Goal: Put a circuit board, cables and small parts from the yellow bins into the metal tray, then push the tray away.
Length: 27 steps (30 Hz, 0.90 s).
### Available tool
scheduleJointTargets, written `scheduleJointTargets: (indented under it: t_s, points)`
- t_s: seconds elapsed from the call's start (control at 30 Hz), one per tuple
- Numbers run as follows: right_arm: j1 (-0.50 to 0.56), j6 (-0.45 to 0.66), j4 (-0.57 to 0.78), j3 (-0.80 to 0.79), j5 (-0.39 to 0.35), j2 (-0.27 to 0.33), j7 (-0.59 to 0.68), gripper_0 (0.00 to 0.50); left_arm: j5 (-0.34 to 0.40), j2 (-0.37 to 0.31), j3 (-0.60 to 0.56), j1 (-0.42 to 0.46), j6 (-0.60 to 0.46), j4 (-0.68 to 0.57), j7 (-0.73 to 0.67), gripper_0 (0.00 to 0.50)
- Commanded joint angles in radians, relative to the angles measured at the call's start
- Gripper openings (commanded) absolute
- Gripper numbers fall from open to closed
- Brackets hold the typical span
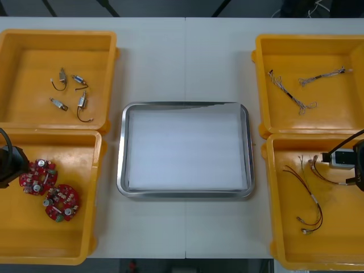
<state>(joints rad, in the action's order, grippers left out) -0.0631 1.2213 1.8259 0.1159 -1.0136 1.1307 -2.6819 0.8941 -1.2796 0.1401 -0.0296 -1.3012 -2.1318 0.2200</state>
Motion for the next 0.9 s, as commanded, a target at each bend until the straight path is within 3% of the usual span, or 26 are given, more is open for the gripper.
scheduleJointTargets:
  t_s: [0.03,0.47,0.9]
  points:
    - [0.013,-0.028,-0.016,0.045,0.018,0.046,-0.009,0.5,-0.029,0.006,0.035,-0.018,0.025,-0.03,-0.042,0.5]
    - [0.013,-0.118,-0.094,0.111,0.013,0.046,-0.018,0.5,-0.078,0.017,0.095,-0.016,0.049,-0.027,-0.06,0.5]
    - [0.013,-0.126,-0.103,0.131,0.027,0.043,-0.016,0.5,-0.119,0.042,0.135,-0.016,0.068,-0.017,-0.07,0.5]
